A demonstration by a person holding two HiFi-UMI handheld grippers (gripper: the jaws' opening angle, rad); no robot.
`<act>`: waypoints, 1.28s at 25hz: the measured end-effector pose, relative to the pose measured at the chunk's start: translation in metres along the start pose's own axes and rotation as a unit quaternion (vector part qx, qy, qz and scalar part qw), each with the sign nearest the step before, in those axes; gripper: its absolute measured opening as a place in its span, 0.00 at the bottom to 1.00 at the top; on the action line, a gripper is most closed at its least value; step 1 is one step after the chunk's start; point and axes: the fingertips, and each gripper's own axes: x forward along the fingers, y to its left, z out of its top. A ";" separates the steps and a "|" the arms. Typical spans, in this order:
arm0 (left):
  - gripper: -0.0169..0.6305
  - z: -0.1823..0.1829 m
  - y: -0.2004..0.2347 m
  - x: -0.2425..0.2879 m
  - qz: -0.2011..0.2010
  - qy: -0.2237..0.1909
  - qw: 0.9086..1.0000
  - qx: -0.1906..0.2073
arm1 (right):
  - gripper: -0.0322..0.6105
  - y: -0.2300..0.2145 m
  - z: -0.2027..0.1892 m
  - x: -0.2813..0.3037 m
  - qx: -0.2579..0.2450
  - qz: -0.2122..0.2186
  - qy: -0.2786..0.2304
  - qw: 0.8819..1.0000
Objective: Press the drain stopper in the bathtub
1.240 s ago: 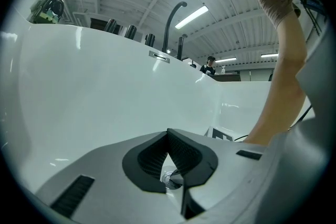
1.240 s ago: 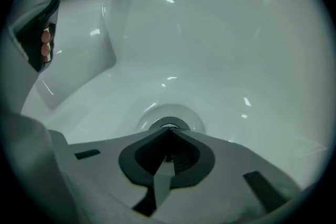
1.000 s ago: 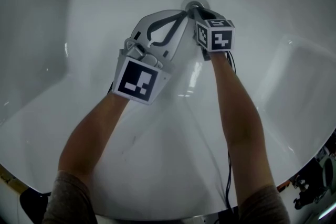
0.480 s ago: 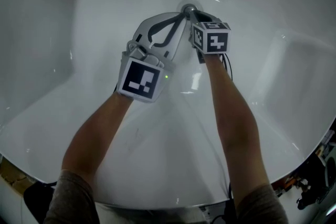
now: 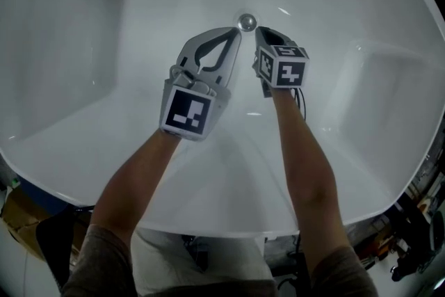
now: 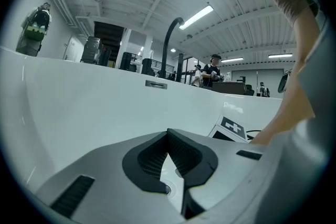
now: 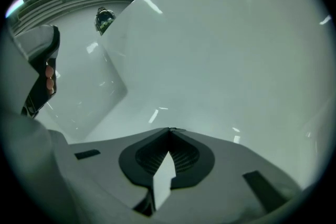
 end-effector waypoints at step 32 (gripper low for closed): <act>0.04 0.306 -0.128 -0.159 0.058 -0.027 0.998 -0.024 | 0.05 0.125 0.184 -0.390 -0.006 0.079 -0.132 0.988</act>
